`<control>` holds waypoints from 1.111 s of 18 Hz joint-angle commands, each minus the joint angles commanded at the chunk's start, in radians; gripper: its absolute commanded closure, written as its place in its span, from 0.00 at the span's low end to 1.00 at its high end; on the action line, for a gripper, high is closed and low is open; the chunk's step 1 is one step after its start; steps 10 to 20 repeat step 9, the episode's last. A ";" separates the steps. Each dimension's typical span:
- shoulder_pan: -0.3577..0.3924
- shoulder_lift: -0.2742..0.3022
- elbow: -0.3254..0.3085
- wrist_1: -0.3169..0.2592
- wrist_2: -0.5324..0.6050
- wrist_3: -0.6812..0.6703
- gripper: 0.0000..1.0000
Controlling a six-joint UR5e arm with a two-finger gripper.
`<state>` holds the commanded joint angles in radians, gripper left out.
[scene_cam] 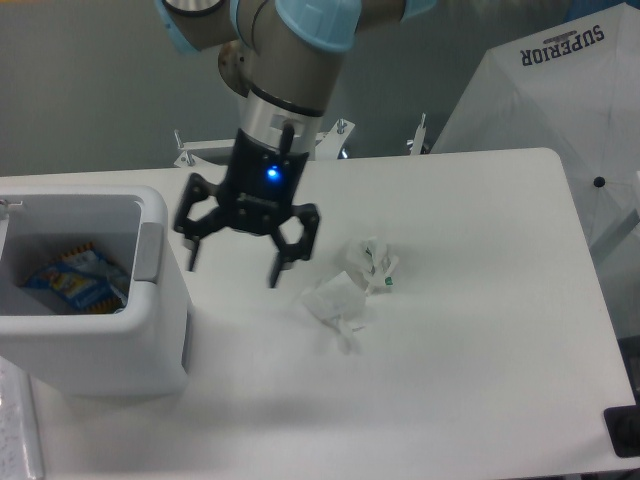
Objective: Open the trash can
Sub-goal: 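Push the lid up and back to open the trash can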
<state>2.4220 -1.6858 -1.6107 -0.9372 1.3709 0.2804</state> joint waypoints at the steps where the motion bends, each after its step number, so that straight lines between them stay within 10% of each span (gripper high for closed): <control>1: 0.017 0.002 -0.003 -0.005 0.019 0.049 0.00; 9: 0.124 0.018 -0.002 -0.097 0.175 0.503 0.00; 20: 0.124 0.018 -0.002 -0.097 0.175 0.503 0.00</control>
